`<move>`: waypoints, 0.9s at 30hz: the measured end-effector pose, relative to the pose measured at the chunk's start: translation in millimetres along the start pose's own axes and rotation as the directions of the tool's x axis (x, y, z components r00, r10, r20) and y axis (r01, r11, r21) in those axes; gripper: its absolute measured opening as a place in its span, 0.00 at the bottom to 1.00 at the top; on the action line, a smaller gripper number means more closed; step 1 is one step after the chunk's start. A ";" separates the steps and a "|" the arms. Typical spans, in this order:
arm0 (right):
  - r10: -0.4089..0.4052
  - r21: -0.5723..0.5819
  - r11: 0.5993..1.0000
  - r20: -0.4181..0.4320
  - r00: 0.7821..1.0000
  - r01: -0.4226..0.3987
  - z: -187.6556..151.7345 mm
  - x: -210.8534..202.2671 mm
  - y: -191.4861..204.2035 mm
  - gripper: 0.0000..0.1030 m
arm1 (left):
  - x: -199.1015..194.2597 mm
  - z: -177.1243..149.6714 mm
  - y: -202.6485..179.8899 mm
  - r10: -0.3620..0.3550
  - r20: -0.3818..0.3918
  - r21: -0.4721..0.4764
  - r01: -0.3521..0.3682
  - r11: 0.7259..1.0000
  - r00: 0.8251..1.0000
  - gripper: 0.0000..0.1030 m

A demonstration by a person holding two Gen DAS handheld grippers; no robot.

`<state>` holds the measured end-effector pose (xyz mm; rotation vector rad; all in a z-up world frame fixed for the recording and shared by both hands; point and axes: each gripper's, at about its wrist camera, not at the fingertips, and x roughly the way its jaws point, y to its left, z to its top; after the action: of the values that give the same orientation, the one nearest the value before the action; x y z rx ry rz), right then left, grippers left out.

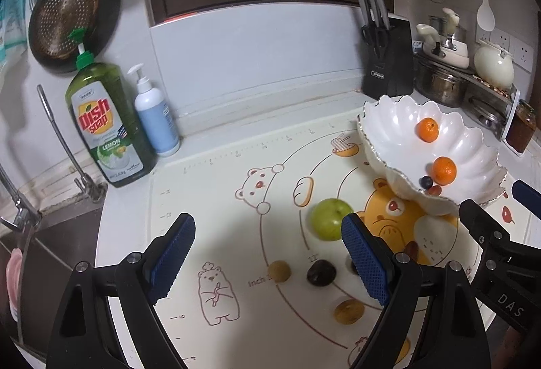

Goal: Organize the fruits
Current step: 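Withdraw both open tools from the bowl toward the remaining fruits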

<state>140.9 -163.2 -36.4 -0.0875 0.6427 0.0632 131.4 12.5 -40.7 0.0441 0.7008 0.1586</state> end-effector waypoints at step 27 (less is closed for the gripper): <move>0.077 -0.018 0.997 -0.119 0.990 -0.080 -41.3 20.5 4.4 0.64 | 22.4 -50.3 -24.9 -0.106 -0.119 0.026 0.110 0.994 0.987 0.74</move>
<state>132.3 -162.3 -81.9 -0.0886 0.7640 0.1421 119.1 -9.1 -95.8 0.0282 0.8217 0.0462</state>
